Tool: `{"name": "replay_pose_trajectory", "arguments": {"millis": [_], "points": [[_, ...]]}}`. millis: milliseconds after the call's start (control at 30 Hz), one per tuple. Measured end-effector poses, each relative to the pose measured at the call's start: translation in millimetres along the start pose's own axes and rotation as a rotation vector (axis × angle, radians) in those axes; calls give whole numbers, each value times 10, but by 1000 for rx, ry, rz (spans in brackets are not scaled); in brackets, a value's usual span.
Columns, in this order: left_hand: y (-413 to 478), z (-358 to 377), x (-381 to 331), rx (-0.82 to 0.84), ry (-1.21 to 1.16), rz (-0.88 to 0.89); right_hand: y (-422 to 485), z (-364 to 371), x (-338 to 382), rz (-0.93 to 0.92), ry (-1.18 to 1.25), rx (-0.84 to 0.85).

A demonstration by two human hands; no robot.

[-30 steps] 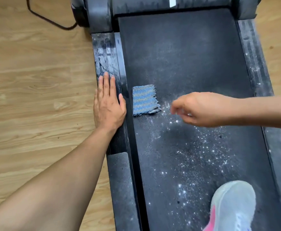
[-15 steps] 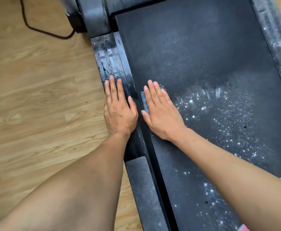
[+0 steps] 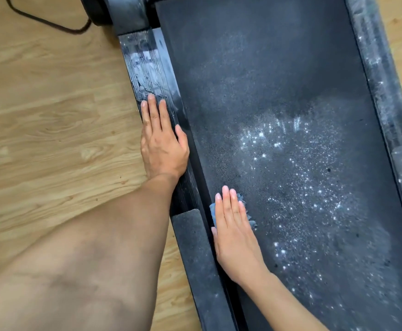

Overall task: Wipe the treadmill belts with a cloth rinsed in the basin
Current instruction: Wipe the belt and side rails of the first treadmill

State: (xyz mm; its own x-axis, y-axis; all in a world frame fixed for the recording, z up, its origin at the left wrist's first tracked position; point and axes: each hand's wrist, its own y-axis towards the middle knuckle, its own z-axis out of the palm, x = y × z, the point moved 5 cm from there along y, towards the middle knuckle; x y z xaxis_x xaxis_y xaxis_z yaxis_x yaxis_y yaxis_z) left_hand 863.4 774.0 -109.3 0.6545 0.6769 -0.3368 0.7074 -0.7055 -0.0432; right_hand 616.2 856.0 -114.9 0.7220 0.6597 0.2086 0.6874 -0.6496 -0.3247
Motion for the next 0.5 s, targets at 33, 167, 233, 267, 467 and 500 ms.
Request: {"name": "replay_pose_trajectory", "arguments": {"millis": [33, 167, 233, 267, 467, 500], "points": [[6, 9, 8, -6, 4, 2, -7, 34, 20, 20, 26, -14], [3, 15, 10, -22, 6, -6, 98, 68, 47, 31, 121, -55], [4, 30, 10, -20, -10, 0, 284, -21, 41, 21, 104, -40], [15, 36, 24, -31, -26, 6, 450, -102, 20, 7, 90, -56], [36, 71, 75, -95, -86, 43, 2098, -667, -11, -38, 34, -163], [38, 68, 88, -105, -88, 42, 2289, -726, 15, -58, 20, -150]]}}
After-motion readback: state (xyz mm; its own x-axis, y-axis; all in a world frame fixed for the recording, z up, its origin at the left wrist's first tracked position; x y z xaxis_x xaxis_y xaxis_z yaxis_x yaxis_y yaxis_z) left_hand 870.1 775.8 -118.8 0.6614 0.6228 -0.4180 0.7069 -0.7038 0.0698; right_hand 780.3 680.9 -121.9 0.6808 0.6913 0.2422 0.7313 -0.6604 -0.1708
